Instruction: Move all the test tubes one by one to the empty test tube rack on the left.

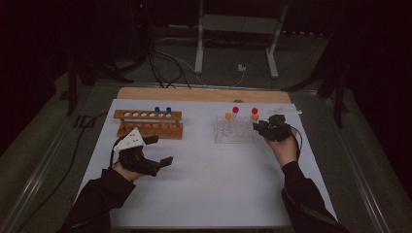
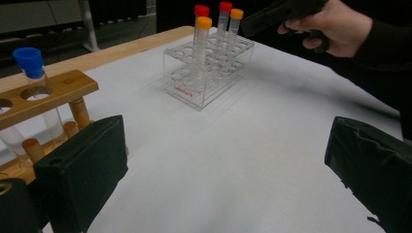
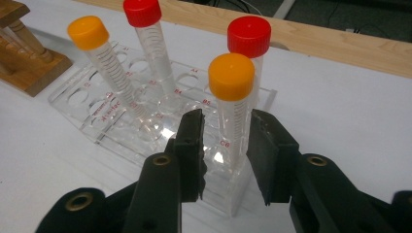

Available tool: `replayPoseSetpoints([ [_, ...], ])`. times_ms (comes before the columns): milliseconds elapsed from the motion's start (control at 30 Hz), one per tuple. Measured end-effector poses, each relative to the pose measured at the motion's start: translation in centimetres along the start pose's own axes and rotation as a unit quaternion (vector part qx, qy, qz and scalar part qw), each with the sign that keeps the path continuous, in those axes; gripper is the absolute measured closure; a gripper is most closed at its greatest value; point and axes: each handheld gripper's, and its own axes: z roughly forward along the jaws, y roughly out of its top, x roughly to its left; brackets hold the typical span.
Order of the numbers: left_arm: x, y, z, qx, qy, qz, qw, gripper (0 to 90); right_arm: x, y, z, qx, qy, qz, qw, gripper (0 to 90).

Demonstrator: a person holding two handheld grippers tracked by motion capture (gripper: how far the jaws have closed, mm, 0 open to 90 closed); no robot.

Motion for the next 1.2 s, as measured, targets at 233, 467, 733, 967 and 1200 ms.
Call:
replayPoseSetpoints([
  [233,0.2,-0.2,-0.1,0.001,-0.001,-0.005,1.0,2.6,0.0,0.1,1.1,0.009,-0.008,0.002,0.9999,70.7],
  [467,0.2,-0.2,-0.1,0.001,0.0,-0.005,1.0,2.6,0.2,0.3,1.6,0.006,-0.025,-0.001,0.9997,74.0],
  [733,0.3,-0.2,0.0,0.002,-0.004,-0.008,1.0,2.7,0.4,0.7,1.0,-0.006,-0.034,-0.011,0.9993,75.6],
  [967,0.2,-0.2,0.0,0.003,-0.006,-0.008,0.9999,2.6,0.8,1.9,-1.1,-0.028,-0.038,-0.027,0.9985,75.7],
  [1200,0.1,-0.1,0.0,0.003,-0.008,-0.006,0.9999,2.7,1.6,3.3,-3.5,-0.055,-0.044,-0.049,0.9963,75.6],
])
